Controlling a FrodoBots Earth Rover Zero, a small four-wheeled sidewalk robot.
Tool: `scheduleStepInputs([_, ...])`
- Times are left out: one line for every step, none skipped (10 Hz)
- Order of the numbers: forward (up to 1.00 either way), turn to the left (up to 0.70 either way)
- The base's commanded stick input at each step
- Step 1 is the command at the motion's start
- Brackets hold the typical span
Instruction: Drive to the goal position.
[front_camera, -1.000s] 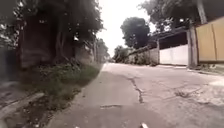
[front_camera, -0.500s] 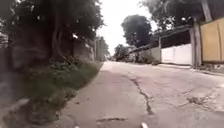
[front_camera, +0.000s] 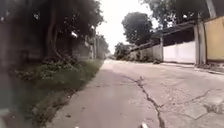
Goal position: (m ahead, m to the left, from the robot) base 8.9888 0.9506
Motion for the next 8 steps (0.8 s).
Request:
scheduleStepInputs([0.7, 0.0])
scheduleStepInputs([0.7, 0.0])
scheduleStepInputs([0.7, 0.0])
scheduleStepInputs([0.7, 0.0])
scheduleStepInputs([0.7, 0.0])
scheduleStepInputs([0.7, 0.0])
scheduleStepInputs([0.7, 0.0])
scheduleStepInputs([0.7, 0.0])
